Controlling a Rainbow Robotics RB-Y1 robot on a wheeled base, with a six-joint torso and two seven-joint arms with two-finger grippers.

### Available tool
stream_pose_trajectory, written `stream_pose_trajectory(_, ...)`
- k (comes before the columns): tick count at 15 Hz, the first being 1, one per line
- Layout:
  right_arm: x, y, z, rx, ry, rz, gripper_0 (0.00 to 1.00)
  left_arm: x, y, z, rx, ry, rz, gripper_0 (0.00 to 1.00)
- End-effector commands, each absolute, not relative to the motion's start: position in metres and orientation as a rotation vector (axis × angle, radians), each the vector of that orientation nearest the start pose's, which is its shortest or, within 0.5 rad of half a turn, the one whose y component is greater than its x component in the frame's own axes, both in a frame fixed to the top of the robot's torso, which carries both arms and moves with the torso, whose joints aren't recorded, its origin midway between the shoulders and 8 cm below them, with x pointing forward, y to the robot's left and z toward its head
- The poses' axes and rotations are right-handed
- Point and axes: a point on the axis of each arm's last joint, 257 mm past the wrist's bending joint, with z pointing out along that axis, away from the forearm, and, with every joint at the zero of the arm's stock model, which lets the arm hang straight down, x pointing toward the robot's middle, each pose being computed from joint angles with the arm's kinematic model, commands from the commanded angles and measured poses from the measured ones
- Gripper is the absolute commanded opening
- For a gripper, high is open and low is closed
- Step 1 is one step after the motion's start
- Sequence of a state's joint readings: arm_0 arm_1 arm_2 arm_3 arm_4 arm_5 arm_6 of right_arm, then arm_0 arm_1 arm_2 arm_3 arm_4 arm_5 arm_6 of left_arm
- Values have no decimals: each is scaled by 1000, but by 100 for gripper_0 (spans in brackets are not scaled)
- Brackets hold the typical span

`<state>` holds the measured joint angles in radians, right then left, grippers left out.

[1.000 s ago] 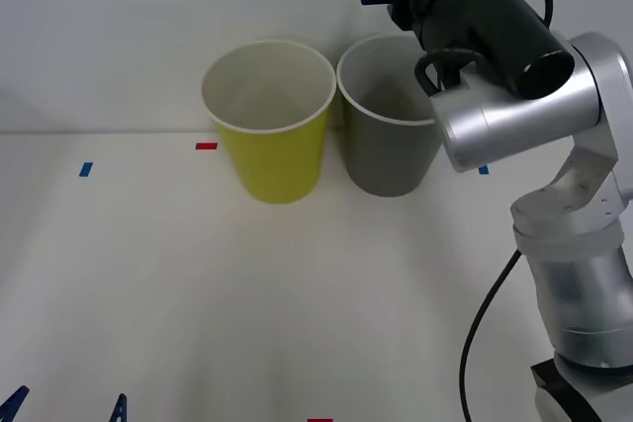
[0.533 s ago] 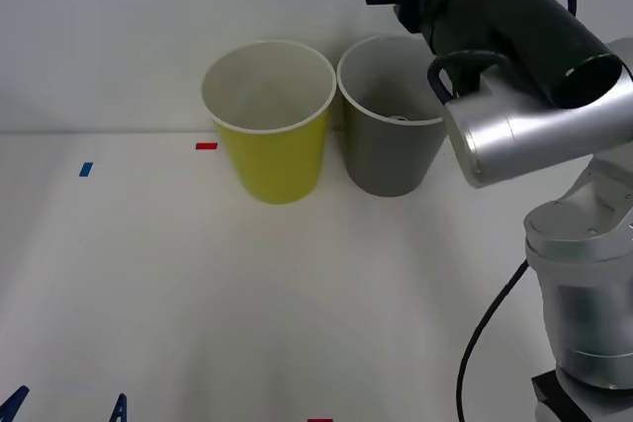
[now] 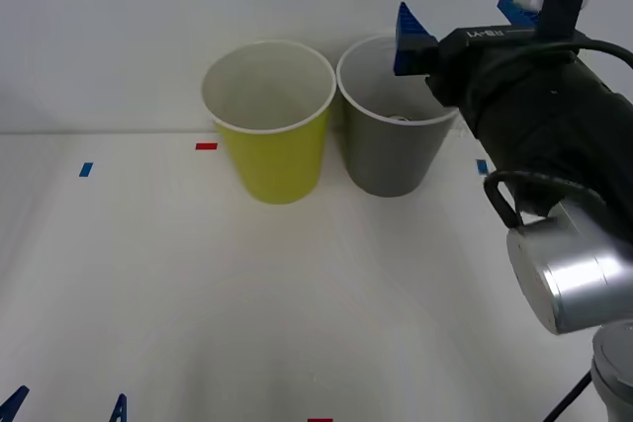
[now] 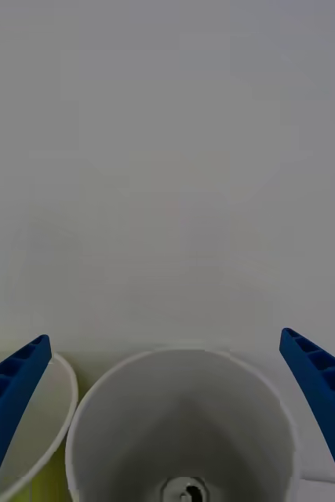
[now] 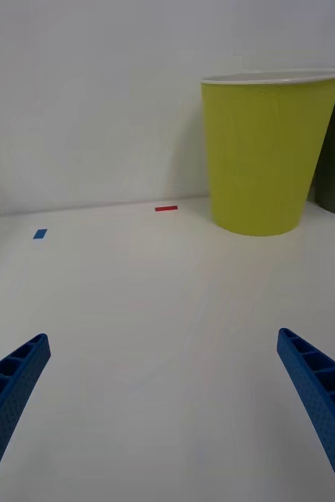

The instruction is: Put cans in the gray bin and PET bottles in the light green bin.

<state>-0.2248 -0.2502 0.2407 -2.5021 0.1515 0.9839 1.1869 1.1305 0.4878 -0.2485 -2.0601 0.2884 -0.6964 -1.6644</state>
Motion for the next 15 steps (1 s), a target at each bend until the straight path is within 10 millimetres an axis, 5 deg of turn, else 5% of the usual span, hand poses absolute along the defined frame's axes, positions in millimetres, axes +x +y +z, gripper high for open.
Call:
stream_pose_trajectory(1,444,-144,43,-124,1451,184,100,197,280,-237,73,1579,4,100)
stream_pose_trajectory(8,422,-156,19,-145,1354,213,100,197,280,-237,73,1579,4,100)
stream_pose_trajectory(15,384,-193,-43,-177,1252,195,100,197,280,-237,73,1579,4,100)
